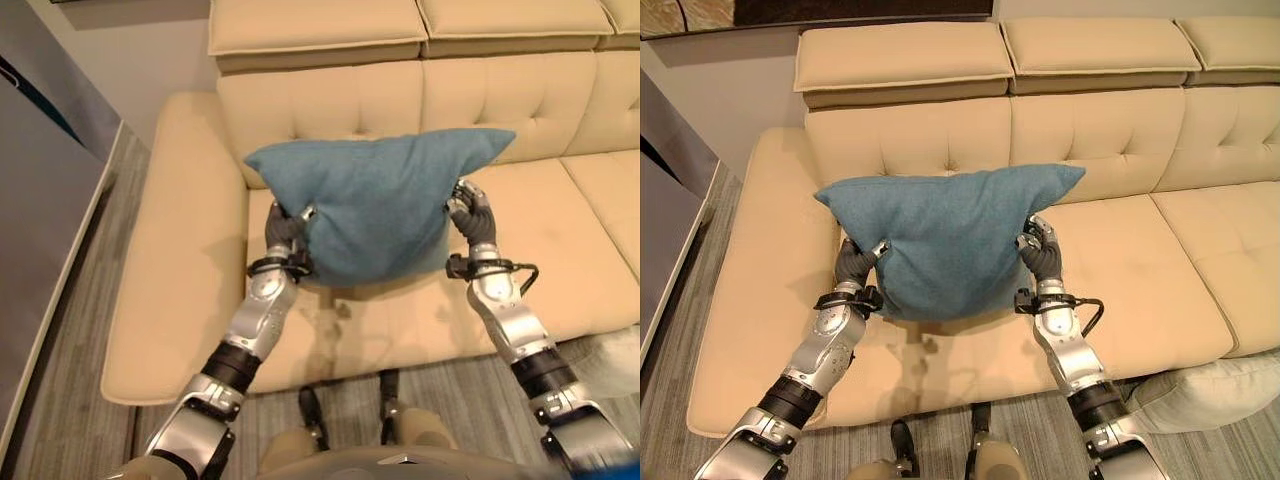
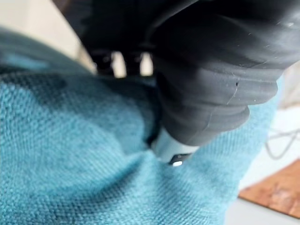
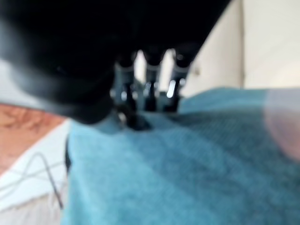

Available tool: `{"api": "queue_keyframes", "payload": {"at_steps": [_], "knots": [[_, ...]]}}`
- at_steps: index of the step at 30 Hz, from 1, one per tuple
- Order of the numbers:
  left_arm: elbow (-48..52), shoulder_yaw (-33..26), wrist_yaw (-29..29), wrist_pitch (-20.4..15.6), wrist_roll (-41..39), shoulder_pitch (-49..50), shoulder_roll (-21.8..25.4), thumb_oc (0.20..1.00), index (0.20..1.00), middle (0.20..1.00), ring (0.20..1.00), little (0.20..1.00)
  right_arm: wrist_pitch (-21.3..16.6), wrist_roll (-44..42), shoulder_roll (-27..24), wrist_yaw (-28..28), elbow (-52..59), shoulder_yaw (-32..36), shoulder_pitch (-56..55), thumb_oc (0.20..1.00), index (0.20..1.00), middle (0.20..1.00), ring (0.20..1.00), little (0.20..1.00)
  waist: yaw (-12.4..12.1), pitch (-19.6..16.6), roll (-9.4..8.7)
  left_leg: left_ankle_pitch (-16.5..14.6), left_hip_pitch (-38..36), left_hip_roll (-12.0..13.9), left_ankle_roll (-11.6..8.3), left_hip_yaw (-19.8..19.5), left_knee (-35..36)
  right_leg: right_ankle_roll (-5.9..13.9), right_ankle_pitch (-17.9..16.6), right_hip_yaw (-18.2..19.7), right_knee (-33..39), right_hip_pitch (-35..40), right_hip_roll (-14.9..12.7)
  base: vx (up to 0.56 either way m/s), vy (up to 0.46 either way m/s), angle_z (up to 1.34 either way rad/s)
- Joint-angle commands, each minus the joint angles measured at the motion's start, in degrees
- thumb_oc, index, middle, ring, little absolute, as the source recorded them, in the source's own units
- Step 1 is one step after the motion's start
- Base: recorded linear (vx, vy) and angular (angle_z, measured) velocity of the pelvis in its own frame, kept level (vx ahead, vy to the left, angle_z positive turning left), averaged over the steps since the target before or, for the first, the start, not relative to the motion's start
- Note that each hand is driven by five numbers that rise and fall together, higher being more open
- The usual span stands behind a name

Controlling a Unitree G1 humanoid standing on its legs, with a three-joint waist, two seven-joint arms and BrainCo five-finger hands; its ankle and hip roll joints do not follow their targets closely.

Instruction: Pick up all the scattered cushions and arrange them neatly on the sofa.

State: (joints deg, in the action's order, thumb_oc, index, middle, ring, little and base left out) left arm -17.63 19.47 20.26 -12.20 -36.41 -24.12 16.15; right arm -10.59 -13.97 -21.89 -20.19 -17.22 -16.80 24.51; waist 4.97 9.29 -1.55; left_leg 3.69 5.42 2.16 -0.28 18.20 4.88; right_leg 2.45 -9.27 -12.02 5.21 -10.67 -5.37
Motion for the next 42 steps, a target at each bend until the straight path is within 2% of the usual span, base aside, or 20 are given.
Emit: {"api": "queue_keyframes", "payload": {"at_steps": [1,4,10,13,25,26,27,28,29,30,36,42], "knots": [[1.9,5.8,-2.0,-6.5,4.4,-12.0,-2.9,0.200,0.200,0.200,0.200,0.200,-5.3,1.9,2.2,1.5,3.8,-3.7,9.4,0.200,0.200,0.200,0.200,0.200,-2.2,0.0,-0.32,0.4,1.0,2.5,-4.07,-1.6,-1.9,6.01,6.1,0.5,-4.6,2.3,-2.0,-0.03,-0.002,-0.01],[-1.1,5.3,0.8,-7.9,4.3,-20.2,-1.2,0.200,0.200,0.200,0.200,0.200,-5.4,0.6,0.6,0.2,0.6,-4.9,19.3,0.200,0.200,0.200,0.200,0.200,-2.9,1.4,-0.23,1.1,4.7,2.6,-4.17,-2.6,-2.2,6.08,5.6,0.3,-6.0,-2.1,-1.9,-0.05,-0.016,0.01],[-5.2,5.1,2.4,-9.0,4.0,-27.1,-0.3,0.200,0.200,0.200,0.200,0.200,-5.8,-0.7,-0.5,-0.4,-3.4,-6.4,26.7,0.200,0.200,0.200,0.200,0.200,-3.4,2.3,-0.17,2.0,8.4,2.5,-4.44,-4.1,-2.6,5.79,5.1,0.2,-6.8,-5.7,-1.7,-0.01,-0.011,0.03],[-8.6,5.6,3.2,-9.4,4.0,-31.8,0.4,0.200,0.200,0.200,0.200,0.200,-5.9,-0.9,-1.1,-0.9,-6.3,-8.0,32.0,0.200,0.200,0.200,0.200,0.200,-3.7,2.2,0.38,4.1,11.0,2.7,-5.16,-5.5,-0.6,5.81,4.5,-0.3,-6.6,-8.8,-1.3,0.02,-0.016,0.14],[-12.4,6.2,2.9,-8.4,4.2,-31.6,-0.3,0.200,0.200,0.200,0.200,0.200,-5.0,0.8,-1.7,-1.2,-9.4,-9.7,35.0,0.200,0.200,0.200,0.200,0.200,-3.9,3.0,1.00,5.9,17.0,3.0,-6.08,-7.1,0.1,5.68,3.7,-0.5,-7.7,-15.7,-1.6,0.00,-0.008,0.08],[-15.6,6.9,2.8,-7.6,5.0,-33.7,0.4,0.260,0.260,0.260,0.260,0.260,-4.3,1.4,-2.4,-1.2,-11.8,-10.5,36.9,0.200,0.200,0.200,0.200,0.200,-3.9,3.4,1.17,6.4,18.5,3.1,-6.42,-7.3,0.1,5.69,3.1,-0.4,-7.2,-17.0,-1.6,-0.03,-0.018,0.01],[-15.6,6.9,2.8,-7.6,5.0,-33.7,0.4,0.260,0.260,0.260,0.260,0.260,-4.3,1.4,-2.4,-1.2,-11.8,-10.5,36.9,0.200,0.200,0.200,0.200,0.200,-3.9,3.4,1.17,6.4,18.5,3.1,-6.42,-7.3,0.1,5.69,3.1,-0.4,-7.2,-17.0,-1.6,-0.04,-0.020,0.01],[-18.9,7.4,3.1,-6.9,5.5,-36.5,1.2,1.000,1.000,1.000,1.000,1.000,-4.0,2.2,-3.1,-2.2,-14.5,-11.3,39.4,0.347,0.347,0.347,0.347,0.347,-4.0,3.5,1.33,6.8,20.1,3.2,-6.66,-7.7,0.1,5.79,2.6,-0.6,-6.8,-18.2,-1.5,-0.01,-0.002,0.05],[-19.0,7.4,3.1,-7.0,5.4,-36.6,1.2,1.000,1.000,1.000,1.000,1.000,-4.0,2.2,-3.1,-2.2,-14.5,-11.4,39.5,0.536,0.536,0.536,0.536,0.536,-4.0,3.5,1.35,6.8,20.1,3.2,-6.66,-7.7,0.1,5.79,2.6,-0.6,-6.8,-18.2,-1.5,-0.01,-0.009,0.08],[-20.5,7.3,3.5,-6.6,5.5,-38.2,1.8,1.000,1.000,1.000,1.000,1.000,-3.6,2.6,-3.3,-2.9,-16.1,-11.4,41.0,1.000,1.000,1.000,1.000,1.000,-3.9,3.6,1.44,6.9,20.7,3.2,-6.74,-7.8,0.1,5.85,2.4,-0.7,-6.6,-18.8,-1.5,-0.01,-0.009,0.11],[-27.0,6.6,4.3,-5.9,8.3,-45.8,8.7,1.000,1.000,1.000,1.000,1.000,-1.7,4.3,-5.4,-6.0,-25.3,-11.6,47.7,1.000,1.000,1.000,1.000,1.000,-3.9,4.2,2.06,7.6,23.3,3.5,-7.71,-7.8,0.1,6.32,0.9,-0.6,-4.9,-20.5,-1.3,-0.01,-0.002,0.03],[-31.2,5.7,3.2,-5.2,8.9,-46.4,15.3,1.000,1.000,1.000,1.000,1.000,-0.9,4.0,-9.4,-5.2,-29.5,-11.8,48.2,1.000,1.000,1.000,1.000,1.000,-3.4,3.4,2.41,7.2,23.1,3.4,-7.83,-7.6,0.1,6.49,0.4,-0.2,-4.0,-20.2,-1.3,0.00,0.005,0.00]]}}
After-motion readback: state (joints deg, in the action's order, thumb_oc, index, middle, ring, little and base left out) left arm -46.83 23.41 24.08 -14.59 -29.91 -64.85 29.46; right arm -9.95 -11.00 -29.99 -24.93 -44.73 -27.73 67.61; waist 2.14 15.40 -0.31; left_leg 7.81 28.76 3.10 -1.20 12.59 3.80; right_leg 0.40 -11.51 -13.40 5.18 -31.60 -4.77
